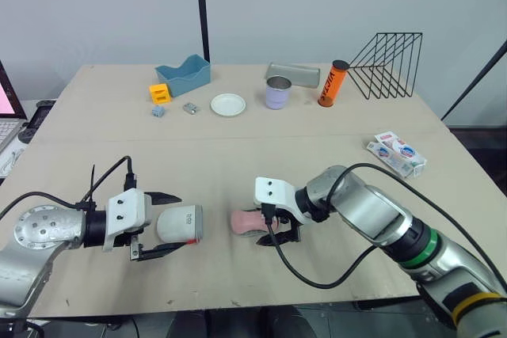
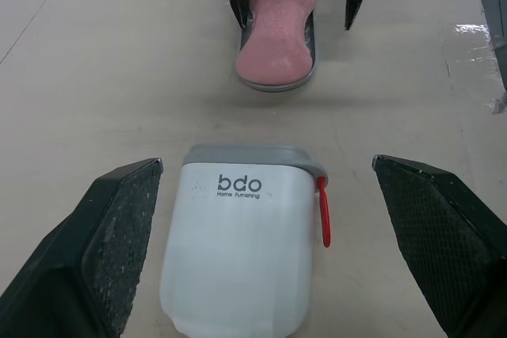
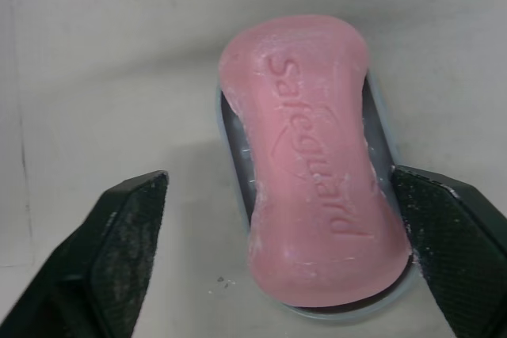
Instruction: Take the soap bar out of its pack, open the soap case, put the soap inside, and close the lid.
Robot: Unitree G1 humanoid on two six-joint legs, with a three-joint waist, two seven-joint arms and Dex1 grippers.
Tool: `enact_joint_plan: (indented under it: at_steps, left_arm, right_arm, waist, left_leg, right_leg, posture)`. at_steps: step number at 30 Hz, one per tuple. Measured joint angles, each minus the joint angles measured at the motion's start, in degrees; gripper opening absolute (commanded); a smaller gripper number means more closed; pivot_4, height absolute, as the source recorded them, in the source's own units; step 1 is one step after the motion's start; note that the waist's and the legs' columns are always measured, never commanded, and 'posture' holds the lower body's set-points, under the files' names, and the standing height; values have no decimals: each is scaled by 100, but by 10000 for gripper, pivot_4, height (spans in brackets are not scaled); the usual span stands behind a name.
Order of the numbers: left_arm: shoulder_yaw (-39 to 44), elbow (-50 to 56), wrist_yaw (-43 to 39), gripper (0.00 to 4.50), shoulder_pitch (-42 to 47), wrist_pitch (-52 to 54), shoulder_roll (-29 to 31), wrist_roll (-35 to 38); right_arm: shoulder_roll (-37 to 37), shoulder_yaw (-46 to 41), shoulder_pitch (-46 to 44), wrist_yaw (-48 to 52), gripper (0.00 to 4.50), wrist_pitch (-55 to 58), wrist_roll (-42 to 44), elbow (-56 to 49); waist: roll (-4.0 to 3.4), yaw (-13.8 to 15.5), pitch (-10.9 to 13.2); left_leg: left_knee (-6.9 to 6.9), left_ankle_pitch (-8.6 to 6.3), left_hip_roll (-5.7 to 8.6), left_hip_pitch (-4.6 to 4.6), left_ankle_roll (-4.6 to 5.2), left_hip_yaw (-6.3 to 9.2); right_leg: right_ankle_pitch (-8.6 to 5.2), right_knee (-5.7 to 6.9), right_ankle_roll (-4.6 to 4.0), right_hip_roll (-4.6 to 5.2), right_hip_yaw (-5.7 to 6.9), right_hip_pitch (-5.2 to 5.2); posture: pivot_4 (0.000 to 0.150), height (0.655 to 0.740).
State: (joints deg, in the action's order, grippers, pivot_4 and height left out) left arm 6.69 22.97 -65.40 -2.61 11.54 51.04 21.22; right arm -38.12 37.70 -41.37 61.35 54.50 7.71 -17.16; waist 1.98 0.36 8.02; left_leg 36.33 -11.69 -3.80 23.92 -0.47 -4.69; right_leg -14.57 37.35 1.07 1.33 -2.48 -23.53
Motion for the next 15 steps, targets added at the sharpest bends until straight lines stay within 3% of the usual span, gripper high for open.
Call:
enact_joint_plan:
  at_steps: [15]
  left_arm:
    - [-163, -232, -22, 45000, 135, -60, -28, -78]
  right_arm:
    - [-303, -583, -121, 2, 44598, 364, 435, -376]
  waist:
    - [-1, 0, 0]
  left_leg:
    - [-5, -1, -2, -1, -2, 13]
  right_leg:
    - [-1, -4, -1, 6, -1, -2]
  posture:
    - [1500, 7393]
